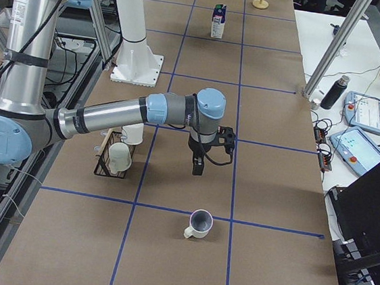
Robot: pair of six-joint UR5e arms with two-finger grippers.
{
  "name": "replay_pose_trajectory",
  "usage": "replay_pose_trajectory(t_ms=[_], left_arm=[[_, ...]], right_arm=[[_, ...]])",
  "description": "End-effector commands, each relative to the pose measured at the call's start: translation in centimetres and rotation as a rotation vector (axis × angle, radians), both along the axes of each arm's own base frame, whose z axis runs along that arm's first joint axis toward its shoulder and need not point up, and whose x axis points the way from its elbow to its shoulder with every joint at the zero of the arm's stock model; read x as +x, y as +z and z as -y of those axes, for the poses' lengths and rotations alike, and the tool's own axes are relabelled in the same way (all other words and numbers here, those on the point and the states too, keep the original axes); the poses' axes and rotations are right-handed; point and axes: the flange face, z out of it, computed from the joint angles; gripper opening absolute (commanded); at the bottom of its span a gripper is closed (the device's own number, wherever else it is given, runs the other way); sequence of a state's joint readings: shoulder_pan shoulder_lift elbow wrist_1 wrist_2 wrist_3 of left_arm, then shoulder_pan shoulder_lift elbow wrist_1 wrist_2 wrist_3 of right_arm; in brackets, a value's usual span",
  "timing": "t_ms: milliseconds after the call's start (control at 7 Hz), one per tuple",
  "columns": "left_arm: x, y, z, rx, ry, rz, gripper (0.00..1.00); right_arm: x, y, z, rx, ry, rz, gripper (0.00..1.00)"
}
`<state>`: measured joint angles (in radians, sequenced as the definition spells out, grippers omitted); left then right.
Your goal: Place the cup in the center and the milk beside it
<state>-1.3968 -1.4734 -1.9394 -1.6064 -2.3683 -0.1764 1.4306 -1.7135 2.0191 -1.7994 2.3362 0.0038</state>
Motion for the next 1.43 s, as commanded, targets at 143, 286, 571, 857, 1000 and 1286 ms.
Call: replay_pose_trajectory(t_ms=[143, 286, 571, 857, 1000, 1286], left_arm=[[-0.1, 0.6, -0.5, 0.007, 0.001, 0.0, 0.98], [0.0, 0.6, -0.6, 0.003, 0.002, -0.003, 0.98], [0.0, 0.7, -0.8, 0.001, 0.002, -0.004, 0.98], [0.0, 0.3, -0.9, 0.006, 0.001, -0.008, 0.98], [0.0, 0.3, -0.8, 0.007, 0.0, -0.007, 0.98], [0.1, 0.5, -0.8, 0.001, 0.0, -0.006, 0.98]], right_arm=[[0.0, -0.4, 0.2, 0.008, 0.001, 0.001, 1.0], [0.0, -1.2, 0.2, 0.026, 0.003, 0.001, 1.0], [-0.1, -1.1, 0.3, 0.049, 0.003, 0.007, 1.0], [-1.4, -2.4, 1.3, 0.073, -0.021, 0.023, 1.0], [-1.7, -2.0, 1.2, 0.063, -0.027, 0.023, 1.0], [-1.7, 3.2, 1.6, -0.003, -0.031, 0.006, 1.0]])
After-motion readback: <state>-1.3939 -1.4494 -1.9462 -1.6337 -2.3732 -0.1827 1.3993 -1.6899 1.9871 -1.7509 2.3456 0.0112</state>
